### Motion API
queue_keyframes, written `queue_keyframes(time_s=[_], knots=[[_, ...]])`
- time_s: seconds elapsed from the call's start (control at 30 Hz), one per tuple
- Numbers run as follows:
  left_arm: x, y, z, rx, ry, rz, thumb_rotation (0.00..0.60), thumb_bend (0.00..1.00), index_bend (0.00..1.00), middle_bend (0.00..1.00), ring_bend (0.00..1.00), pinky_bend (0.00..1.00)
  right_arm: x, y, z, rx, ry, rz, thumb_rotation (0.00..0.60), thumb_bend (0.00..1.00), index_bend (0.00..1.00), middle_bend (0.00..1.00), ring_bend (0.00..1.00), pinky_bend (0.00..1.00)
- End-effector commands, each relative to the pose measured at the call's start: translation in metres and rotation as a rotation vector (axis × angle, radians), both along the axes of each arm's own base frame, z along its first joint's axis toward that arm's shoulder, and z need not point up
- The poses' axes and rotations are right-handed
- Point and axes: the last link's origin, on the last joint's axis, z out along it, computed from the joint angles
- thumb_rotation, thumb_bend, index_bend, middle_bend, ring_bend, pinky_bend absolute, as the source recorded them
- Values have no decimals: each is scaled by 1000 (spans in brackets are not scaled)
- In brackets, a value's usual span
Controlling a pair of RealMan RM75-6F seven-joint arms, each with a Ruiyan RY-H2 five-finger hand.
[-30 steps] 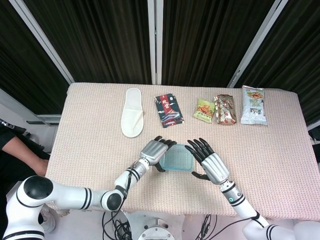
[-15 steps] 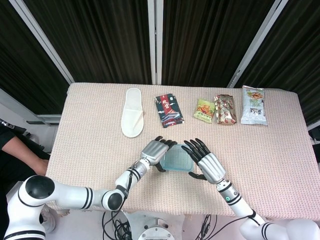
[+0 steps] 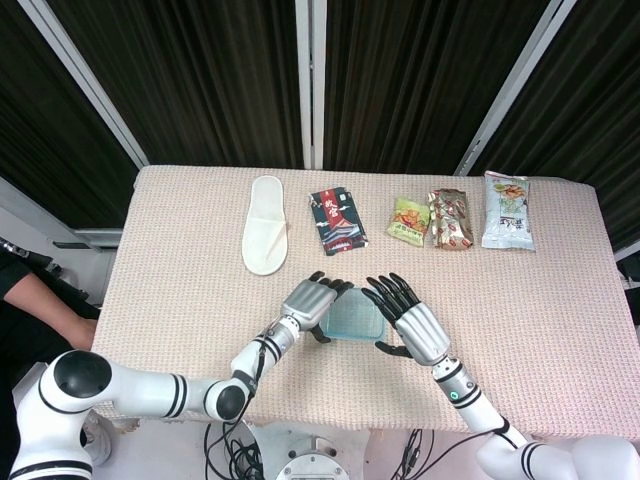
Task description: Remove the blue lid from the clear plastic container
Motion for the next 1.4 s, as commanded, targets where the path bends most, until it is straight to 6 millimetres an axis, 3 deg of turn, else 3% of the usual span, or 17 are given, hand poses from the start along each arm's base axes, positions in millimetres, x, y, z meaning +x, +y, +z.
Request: queue_keyframes(time_s=[0.03, 0.77, 0.83, 0.93, 1.03, 1.2, 1.4], knots=[[-1, 0, 0, 3, 2, -2, 600, 0, 237, 311, 197, 92, 1, -1, 2, 0, -10, -4, 600, 4, 0, 0, 0, 0], [-1, -1, -6, 40, 19, -34, 600, 0, 237, 310, 197, 89, 1, 0, 9, 3, -33, -14, 600, 29, 1, 2, 0, 0], [0, -2, -4, 34, 13, -33, 600, 0, 227, 308, 197, 88, 2, 1, 10, -9, -41, 2, 600, 118, 56, 23, 0, 0], [1, -2, -2, 27, 1, -31, 600, 0, 204, 290, 197, 86, 1, 2, 9, -30, -41, 24, 600, 303, 309, 116, 0, 0], [1, -3, -1, 23, -5, -32, 600, 0, 176, 276, 197, 87, -1, 2, 5, -34, -27, 38, 600, 335, 448, 170, 0, 0], [1, -5, 2, 14, -21, -30, 600, 0, 148, 263, 195, 88, -2, 2, 2, -39, -20, 47, 600, 351, 523, 196, 0, 0], [3, -9, 7, 5, -41, -34, 600, 0, 129, 190, 106, 87, -1, 3, -3, -34, -13, 64, 600, 391, 635, 222, 0, 0]])
